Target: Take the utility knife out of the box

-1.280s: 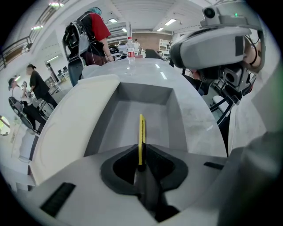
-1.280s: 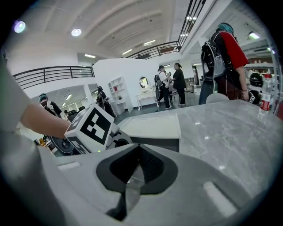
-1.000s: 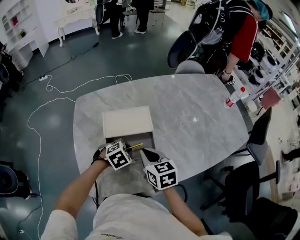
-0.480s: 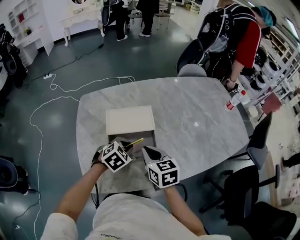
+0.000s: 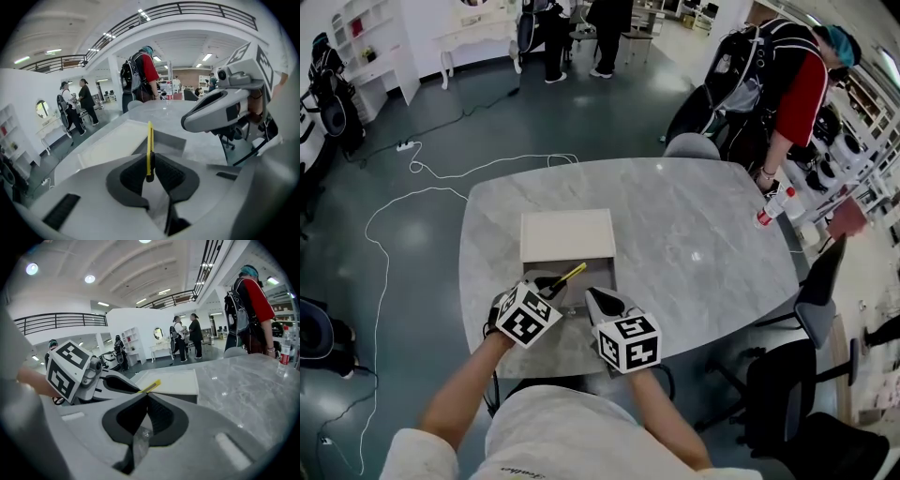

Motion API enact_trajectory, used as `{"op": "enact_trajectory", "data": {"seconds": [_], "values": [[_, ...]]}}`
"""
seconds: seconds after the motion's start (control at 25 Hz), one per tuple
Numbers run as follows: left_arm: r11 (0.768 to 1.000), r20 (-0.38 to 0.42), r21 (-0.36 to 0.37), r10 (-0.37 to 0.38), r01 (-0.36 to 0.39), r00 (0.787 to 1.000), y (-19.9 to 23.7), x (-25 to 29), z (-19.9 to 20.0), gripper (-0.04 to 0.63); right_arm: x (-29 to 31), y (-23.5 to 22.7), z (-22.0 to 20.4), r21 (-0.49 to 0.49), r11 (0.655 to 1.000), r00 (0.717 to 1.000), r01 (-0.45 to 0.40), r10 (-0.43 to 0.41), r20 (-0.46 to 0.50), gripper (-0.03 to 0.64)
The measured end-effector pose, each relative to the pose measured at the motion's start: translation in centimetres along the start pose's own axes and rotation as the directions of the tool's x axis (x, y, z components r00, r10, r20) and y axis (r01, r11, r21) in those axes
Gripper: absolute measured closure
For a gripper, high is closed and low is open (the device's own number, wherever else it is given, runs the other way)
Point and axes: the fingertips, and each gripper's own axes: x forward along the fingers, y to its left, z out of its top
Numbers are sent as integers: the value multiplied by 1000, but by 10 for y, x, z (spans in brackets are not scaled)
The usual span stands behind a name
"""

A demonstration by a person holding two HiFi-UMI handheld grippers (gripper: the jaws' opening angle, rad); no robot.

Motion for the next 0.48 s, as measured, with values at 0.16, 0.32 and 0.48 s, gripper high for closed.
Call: {"op": "enact_trajectory", "data": {"seconds": [0.16, 0.32, 0.48], "values": [[996, 56, -75, 44, -40, 997, 0, -12, 3, 543, -5, 3, 2, -8, 1000, 1000, -5, 5, 13, 612], [988, 105, -143, 75, -60, 992, -6, -26, 5, 543, -12, 6, 5, -12, 1000, 1000, -7, 7, 26, 612], [972, 146, -218, 121, -87, 982, -8, -39, 4, 543, -17, 9, 7, -21, 1000, 999, -8, 9, 44, 612]]}}
